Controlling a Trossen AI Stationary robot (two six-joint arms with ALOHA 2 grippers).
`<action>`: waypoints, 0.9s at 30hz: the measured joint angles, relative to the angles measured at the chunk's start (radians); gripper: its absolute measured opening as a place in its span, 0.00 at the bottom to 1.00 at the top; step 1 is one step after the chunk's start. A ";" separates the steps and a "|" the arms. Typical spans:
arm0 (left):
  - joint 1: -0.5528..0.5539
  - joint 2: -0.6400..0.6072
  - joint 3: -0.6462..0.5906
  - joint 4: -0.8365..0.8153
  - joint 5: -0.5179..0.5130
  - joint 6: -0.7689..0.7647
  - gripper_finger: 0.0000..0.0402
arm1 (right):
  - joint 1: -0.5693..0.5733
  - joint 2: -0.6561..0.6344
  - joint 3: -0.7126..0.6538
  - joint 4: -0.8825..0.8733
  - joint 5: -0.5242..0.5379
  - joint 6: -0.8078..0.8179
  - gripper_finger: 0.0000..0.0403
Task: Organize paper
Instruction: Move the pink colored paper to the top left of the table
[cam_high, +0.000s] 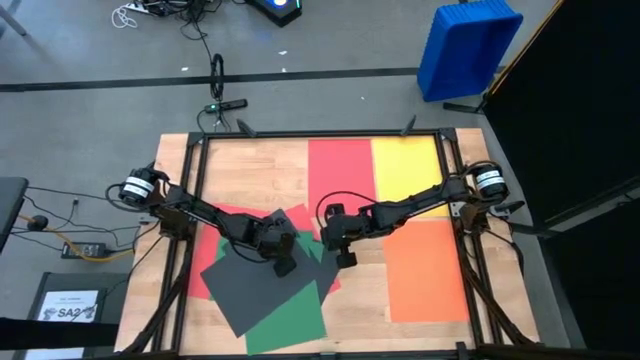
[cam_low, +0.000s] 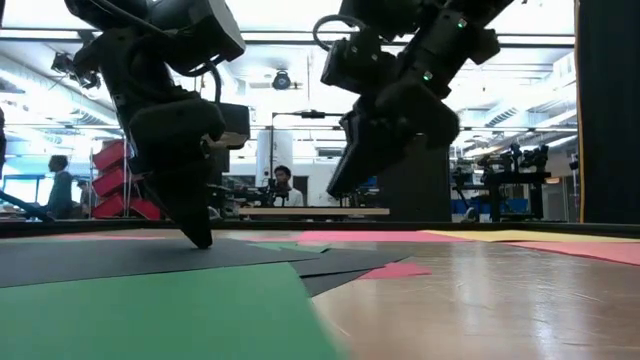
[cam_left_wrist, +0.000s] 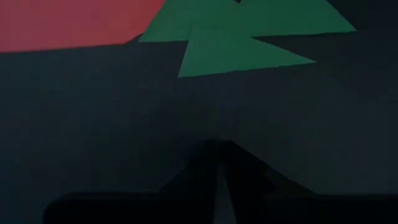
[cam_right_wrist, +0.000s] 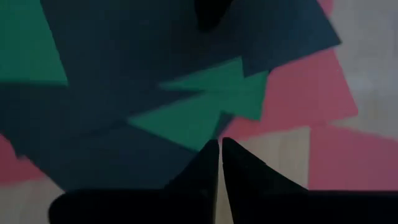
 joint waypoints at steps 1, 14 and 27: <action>0.000 -0.005 0.004 -0.005 0.005 0.002 0.04 | 0.000 0.000 0.000 -0.009 -0.001 0.004 0.00; 0.013 -0.243 0.024 -0.209 -0.228 0.101 0.06 | 0.013 0.000 0.000 -0.033 -0.001 0.006 0.00; 0.294 -0.250 0.021 -0.356 -0.122 0.238 0.39 | -0.002 0.000 0.000 0.058 -0.002 0.003 0.00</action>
